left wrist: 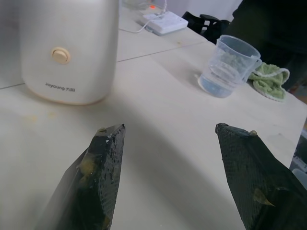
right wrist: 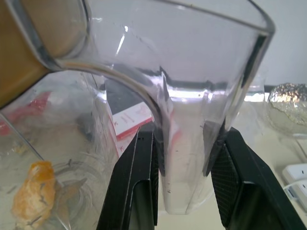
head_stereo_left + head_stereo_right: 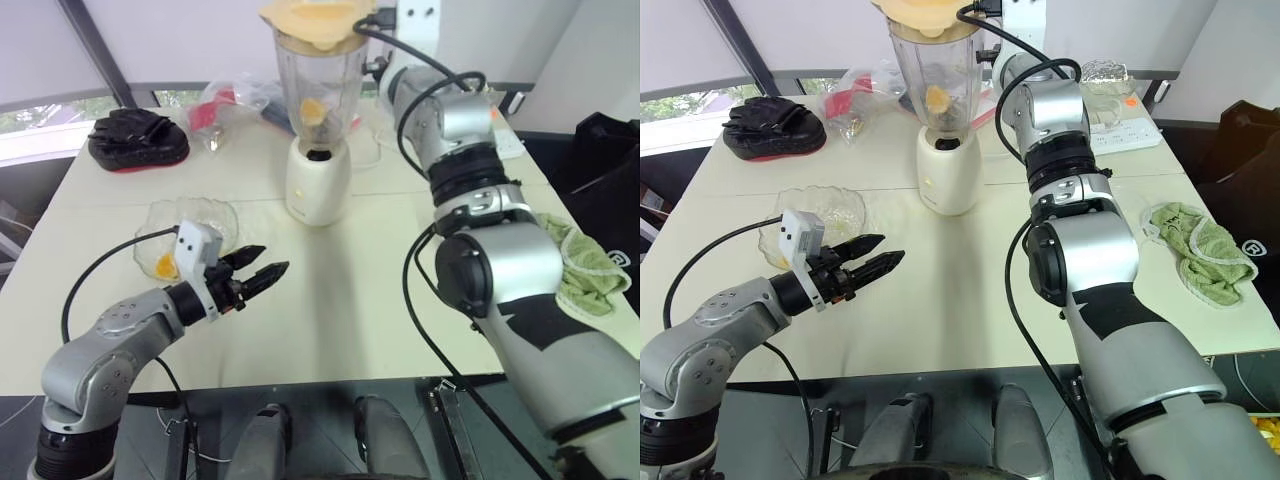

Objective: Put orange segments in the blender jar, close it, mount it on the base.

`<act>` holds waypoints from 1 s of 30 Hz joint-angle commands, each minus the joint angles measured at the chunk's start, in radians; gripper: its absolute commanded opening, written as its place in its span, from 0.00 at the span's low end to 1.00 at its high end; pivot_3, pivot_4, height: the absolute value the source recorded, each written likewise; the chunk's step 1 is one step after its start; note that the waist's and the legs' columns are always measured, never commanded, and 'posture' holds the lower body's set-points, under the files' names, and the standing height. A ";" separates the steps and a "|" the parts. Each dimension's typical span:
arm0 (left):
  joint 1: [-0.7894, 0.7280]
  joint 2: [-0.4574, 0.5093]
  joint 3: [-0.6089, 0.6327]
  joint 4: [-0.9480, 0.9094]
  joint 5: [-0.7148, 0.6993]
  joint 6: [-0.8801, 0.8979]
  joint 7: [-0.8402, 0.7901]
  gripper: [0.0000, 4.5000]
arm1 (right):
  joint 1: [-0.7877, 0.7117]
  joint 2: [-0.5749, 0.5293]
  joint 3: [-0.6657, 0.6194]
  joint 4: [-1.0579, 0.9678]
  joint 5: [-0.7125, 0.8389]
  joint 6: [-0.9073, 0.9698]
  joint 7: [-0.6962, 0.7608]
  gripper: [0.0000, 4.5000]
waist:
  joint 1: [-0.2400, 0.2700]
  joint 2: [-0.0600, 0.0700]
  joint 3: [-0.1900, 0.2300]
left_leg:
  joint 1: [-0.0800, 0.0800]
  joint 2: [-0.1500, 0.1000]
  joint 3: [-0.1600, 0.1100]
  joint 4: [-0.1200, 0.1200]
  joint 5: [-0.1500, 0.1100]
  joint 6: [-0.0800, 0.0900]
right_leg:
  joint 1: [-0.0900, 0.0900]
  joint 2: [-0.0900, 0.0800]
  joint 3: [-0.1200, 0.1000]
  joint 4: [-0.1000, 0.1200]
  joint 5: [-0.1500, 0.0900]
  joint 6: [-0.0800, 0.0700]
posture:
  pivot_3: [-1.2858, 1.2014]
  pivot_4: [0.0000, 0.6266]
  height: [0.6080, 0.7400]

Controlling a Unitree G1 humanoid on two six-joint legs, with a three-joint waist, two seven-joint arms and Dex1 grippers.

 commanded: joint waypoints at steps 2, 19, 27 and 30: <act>-0.019 0.006 0.012 -0.012 -0.004 -0.027 -0.004 0.69 | 0.005 0.008 -0.002 -0.248 0.017 0.129 -0.024 0.20 | 0.001 0.000 0.000 | 0.000 0.000 0.000 0.000 0.000 0.000 | 0.000 0.000 0.000 0.000 0.000 0.000 | 0.52 0.24 1.00; -0.035 0.001 -0.021 0.057 0.039 -0.076 -0.056 0.69 | 0.183 0.118 -0.008 -0.497 0.007 0.239 -0.127 0.20 | -0.010 0.000 0.000 | 0.000 0.000 0.000 0.001 0.000 0.000 | 0.000 0.000 0.000 0.001 0.000 0.000 | 0.52 0.24 1.00; -0.044 -0.004 -0.017 0.052 0.036 -0.068 -0.046 0.69 | 0.172 0.077 0.024 -0.366 -0.033 0.105 -0.112 0.20 | -0.013 0.000 0.000 | 0.001 0.000 0.000 0.001 0.000 0.000 | 0.000 0.000 0.000 0.002 0.000 0.000 | 0.52 0.24 1.00; -0.050 -0.005 -0.016 0.052 0.033 -0.064 -0.040 0.69 | 0.160 0.071 0.029 -0.323 -0.037 0.071 -0.110 0.20 | -0.011 0.000 0.000 | 0.001 0.000 0.000 0.001 0.000 0.000 | 0.000 0.000 0.000 0.002 0.000 0.000 | 0.52 0.24 1.00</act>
